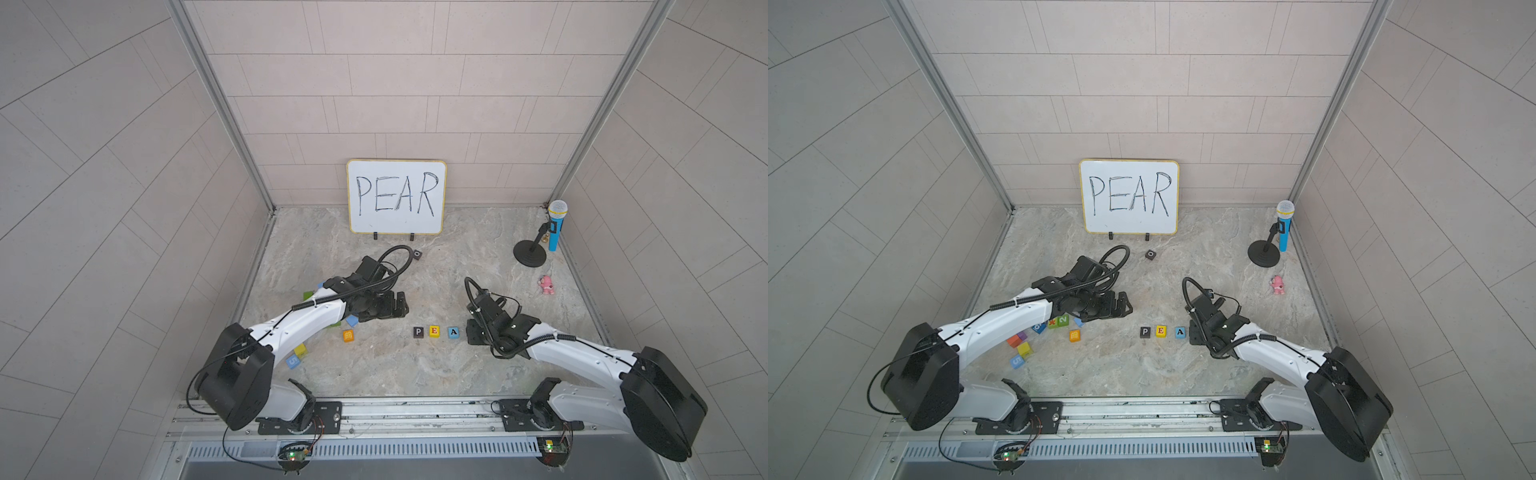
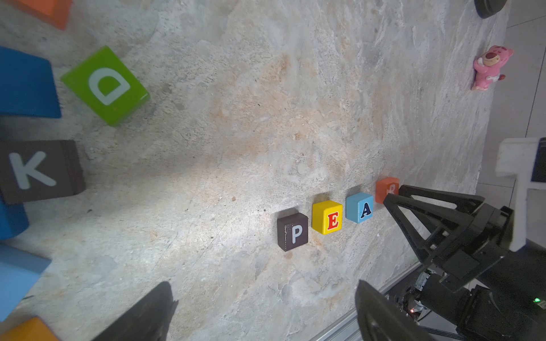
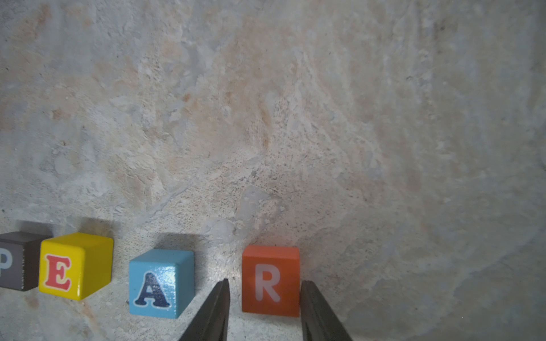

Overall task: Spell the uppercase word “pear” with letter blocks
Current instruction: Place the letter block at the center of the board, then reset both arms

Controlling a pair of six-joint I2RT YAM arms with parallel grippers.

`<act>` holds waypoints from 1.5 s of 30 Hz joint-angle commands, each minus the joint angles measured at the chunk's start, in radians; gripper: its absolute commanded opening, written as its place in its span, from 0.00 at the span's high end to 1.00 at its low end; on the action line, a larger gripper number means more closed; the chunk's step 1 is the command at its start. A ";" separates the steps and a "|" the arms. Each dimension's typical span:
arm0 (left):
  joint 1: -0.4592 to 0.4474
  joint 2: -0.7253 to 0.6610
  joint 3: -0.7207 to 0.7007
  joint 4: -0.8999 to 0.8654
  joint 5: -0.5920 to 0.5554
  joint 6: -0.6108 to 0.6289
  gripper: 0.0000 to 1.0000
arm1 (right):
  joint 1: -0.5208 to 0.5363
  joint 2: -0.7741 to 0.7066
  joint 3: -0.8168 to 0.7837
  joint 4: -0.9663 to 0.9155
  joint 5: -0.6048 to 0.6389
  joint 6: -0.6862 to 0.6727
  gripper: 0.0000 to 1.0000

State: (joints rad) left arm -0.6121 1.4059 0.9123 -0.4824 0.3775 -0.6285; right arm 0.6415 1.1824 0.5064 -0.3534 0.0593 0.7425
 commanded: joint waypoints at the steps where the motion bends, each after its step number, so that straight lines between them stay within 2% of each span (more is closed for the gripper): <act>1: -0.004 -0.021 0.017 0.001 -0.006 0.010 0.00 | 0.006 -0.013 -0.008 -0.020 0.008 0.023 0.57; 14: -0.004 -0.034 0.016 -0.010 -0.022 0.012 0.00 | 0.006 -0.044 -0.002 -0.043 0.032 0.011 0.57; 27: 0.000 -0.164 0.006 -0.039 -0.130 0.048 0.00 | 0.004 -0.197 0.014 -0.085 0.202 -0.078 0.57; 45: 0.004 -0.175 0.014 -0.042 -0.153 0.067 0.00 | -0.006 -0.209 0.040 -0.042 0.335 -0.212 0.57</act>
State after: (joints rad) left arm -0.6117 1.2434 0.9123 -0.5129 0.2455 -0.5816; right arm 0.6403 0.9871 0.5186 -0.4000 0.3397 0.5591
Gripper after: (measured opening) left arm 0.999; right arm 0.425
